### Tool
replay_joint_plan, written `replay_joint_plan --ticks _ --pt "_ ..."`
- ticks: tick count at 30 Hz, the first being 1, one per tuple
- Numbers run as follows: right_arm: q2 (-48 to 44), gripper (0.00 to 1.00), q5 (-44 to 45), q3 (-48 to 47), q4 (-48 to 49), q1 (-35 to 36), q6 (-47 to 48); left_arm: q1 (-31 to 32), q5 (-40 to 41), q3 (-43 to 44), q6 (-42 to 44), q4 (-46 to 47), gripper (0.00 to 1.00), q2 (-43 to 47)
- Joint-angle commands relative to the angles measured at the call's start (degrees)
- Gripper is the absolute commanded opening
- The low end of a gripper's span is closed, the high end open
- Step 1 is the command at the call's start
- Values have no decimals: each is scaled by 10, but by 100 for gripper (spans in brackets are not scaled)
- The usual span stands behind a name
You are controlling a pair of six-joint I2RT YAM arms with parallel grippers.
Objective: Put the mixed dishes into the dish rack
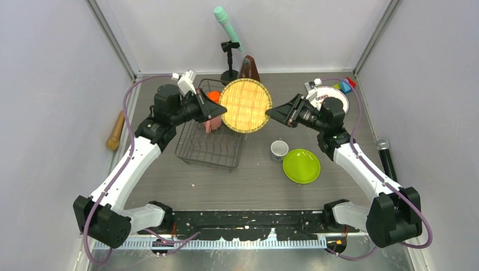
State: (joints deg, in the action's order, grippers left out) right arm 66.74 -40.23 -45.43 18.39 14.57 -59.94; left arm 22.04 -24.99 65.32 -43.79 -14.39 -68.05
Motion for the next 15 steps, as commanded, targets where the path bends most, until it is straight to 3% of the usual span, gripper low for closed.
replay_joint_plan --ticks 1,2,3,7,15 --pt "1 49 -13 -21 49 7 -10 -4 41 35 77 -54 0 23" --pt "2 64 -8 -23 42 7 -7 -4 64 47 93 -82 0 24" --pt "2 72 -4 -26 22 8 3 -4 84 61 113 -111 0 27" --pt "-9 86 42 -42 -55 8 51 -4 182 114 184 -236 0 41" --pt "-14 88 102 -57 -128 8 97 -4 389 160 224 -378 0 89"
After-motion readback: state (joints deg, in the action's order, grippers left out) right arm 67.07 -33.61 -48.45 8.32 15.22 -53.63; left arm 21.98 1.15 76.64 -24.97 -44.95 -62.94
